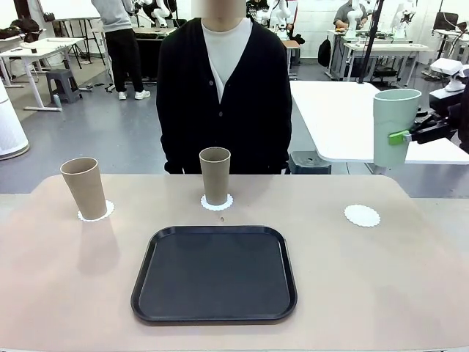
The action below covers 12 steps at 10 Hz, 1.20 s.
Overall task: Place coasters on the table and set cups on them.
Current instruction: Take one Reusable plastic cup from the Flat Tray and place it on a coaster set by the human.
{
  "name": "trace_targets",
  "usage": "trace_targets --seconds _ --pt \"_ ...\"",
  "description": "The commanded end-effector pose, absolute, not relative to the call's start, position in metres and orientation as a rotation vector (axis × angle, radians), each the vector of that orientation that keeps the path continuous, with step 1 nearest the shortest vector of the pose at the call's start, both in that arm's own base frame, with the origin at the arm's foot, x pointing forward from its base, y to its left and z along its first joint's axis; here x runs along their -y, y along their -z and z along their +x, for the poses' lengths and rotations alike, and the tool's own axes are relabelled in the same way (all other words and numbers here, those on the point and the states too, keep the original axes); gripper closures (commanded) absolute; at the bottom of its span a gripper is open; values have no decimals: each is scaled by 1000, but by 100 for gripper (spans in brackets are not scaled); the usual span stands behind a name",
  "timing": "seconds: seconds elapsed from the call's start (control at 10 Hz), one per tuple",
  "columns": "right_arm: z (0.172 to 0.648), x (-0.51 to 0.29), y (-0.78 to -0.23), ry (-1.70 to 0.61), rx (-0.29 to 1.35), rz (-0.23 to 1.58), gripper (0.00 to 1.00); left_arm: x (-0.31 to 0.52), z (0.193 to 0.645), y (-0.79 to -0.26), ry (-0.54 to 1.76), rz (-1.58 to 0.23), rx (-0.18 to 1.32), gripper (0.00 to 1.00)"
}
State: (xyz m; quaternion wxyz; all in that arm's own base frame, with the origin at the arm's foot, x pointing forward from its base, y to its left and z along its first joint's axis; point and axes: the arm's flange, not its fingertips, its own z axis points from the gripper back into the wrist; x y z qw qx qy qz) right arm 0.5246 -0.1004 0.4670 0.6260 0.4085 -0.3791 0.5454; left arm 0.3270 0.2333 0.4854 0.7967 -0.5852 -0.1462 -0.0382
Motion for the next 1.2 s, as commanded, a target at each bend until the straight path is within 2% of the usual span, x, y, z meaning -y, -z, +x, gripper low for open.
trace_targets --seconds 0.0,0.7,0.8,1.1 --pt "529 99 -462 -1298 853 985 15 -234 325 -488 85 -1270 318 0" --pt "523 98 -460 -1270 858 974 15 -234 325 -488 85 -1270 318 0" --pt "531 104 -445 -1276 957 1025 15 -234 325 -488 85 -1270 318 0" --pt "542 138 -387 -1187 1061 1093 15 -234 325 -488 85 -1270 318 0"
